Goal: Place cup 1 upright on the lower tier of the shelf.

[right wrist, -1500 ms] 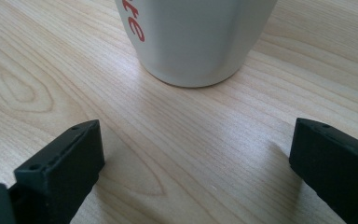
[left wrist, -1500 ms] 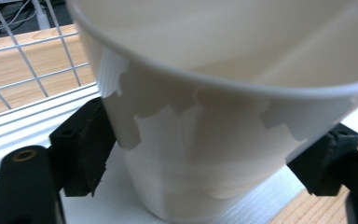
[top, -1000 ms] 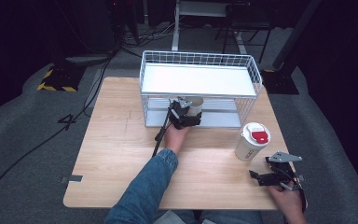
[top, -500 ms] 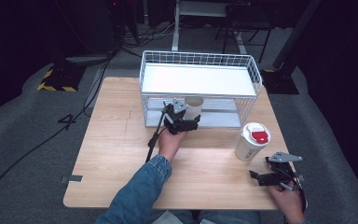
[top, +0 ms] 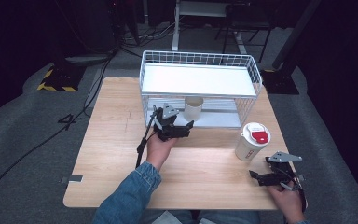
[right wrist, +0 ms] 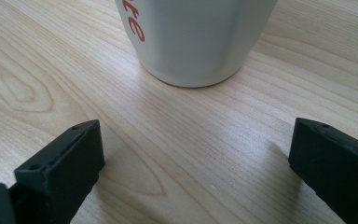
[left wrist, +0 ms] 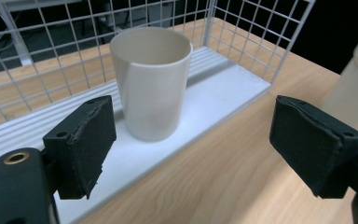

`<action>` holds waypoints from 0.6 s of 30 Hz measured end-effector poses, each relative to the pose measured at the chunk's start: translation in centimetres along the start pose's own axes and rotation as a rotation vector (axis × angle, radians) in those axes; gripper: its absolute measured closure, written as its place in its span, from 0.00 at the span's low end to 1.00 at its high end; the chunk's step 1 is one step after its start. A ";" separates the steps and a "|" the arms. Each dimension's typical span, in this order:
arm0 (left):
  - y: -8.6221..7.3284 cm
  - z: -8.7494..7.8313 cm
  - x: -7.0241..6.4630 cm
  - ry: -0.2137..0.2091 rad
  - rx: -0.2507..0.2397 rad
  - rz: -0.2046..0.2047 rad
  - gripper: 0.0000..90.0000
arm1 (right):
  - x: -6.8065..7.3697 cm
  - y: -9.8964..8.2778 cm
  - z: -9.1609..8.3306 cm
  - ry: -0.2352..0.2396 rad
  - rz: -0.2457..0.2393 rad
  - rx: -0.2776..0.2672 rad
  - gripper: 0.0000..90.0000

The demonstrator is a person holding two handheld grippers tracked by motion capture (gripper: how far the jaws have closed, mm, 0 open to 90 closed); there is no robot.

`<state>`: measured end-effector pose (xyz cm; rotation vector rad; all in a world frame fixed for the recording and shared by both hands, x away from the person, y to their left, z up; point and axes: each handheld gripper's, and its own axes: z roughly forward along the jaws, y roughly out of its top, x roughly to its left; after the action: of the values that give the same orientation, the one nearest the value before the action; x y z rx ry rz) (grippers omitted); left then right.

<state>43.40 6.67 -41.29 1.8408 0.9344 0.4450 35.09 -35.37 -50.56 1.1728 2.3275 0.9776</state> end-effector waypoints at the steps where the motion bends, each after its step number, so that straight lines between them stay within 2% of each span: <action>1: -0.1 -0.4 0.1 0.001 -0.003 0.002 0.17 | 0.0 0.0 0.0 0.000 0.000 0.000 0.04; 9: -1.1 -3.8 0.9 0.013 -0.019 -0.005 0.17 | 0.0 0.0 0.0 0.000 0.000 0.000 0.04; 13: -1.8 -5.1 1.2 0.035 -0.030 -0.003 0.16 | 0.0 0.0 0.0 0.000 0.000 0.000 0.04; 18: -2.8 -6.2 1.5 0.042 -0.006 -0.001 0.17 | 0.0 0.0 0.0 0.000 0.000 0.000 0.04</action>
<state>39.09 12.19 -41.17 1.8316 0.9618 0.4873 35.09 -35.37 -50.56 1.1726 2.3278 0.9775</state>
